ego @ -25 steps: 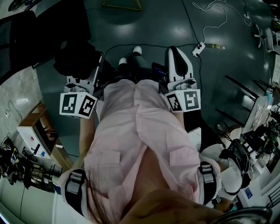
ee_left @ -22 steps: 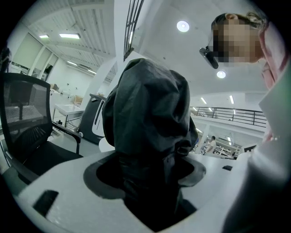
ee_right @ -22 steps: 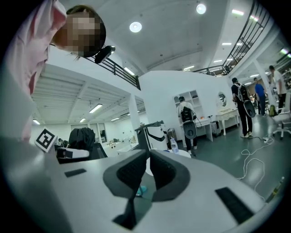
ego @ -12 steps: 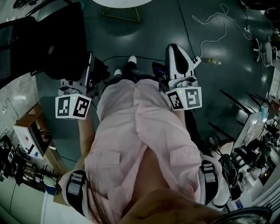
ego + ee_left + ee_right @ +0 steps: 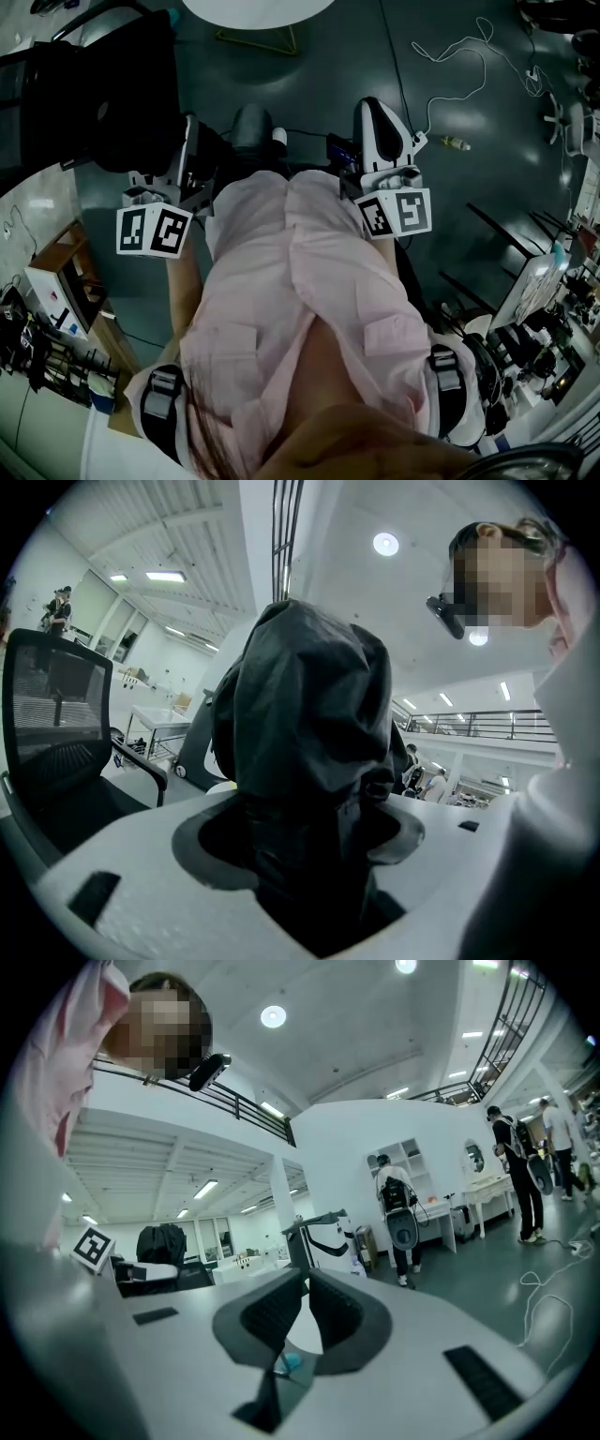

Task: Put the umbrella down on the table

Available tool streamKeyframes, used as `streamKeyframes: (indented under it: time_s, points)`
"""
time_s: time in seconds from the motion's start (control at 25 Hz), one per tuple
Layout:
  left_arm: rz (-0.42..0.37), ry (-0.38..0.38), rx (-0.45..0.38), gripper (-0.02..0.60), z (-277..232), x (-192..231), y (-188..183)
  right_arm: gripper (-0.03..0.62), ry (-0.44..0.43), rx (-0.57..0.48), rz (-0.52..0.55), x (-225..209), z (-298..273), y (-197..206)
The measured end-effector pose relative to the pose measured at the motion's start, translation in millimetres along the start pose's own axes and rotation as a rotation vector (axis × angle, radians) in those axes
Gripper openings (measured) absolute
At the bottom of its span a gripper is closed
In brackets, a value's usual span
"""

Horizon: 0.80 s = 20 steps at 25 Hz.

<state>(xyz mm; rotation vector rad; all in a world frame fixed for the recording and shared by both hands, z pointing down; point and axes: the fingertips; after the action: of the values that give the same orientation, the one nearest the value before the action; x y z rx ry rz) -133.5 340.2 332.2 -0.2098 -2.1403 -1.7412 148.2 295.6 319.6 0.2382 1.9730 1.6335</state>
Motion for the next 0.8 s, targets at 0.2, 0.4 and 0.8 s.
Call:
streamKeyframes:
  time_s: [0.2,0.4,0.8]
  points:
    - [-0.022,0.002,0.001,0.313,-32.3,9.2,-5.6,0.04,0.019,0.001,0.007,-14.3,-19.9,-4.5]
    - [-0.015,0.013,0.009,0.313,-74.9,24.3,-15.5,0.04,0.054,0.0,0.008,-32.2,-54.8,-13.2]
    - [-0.055,0.097,0.083,0.313,-173.5,72.3,-60.3,0.041,0.092,-0.016,-0.013,-22.7,-158.6,-37.4]
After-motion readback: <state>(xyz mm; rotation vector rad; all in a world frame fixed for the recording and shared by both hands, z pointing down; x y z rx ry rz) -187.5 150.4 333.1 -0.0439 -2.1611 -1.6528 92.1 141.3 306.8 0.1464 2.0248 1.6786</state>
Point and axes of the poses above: the fingertips, and each gripper's own axes: z backward along the fingers, x to its left, y out of its underside, and after that the axes turned 3 degrees about -z, right-handed
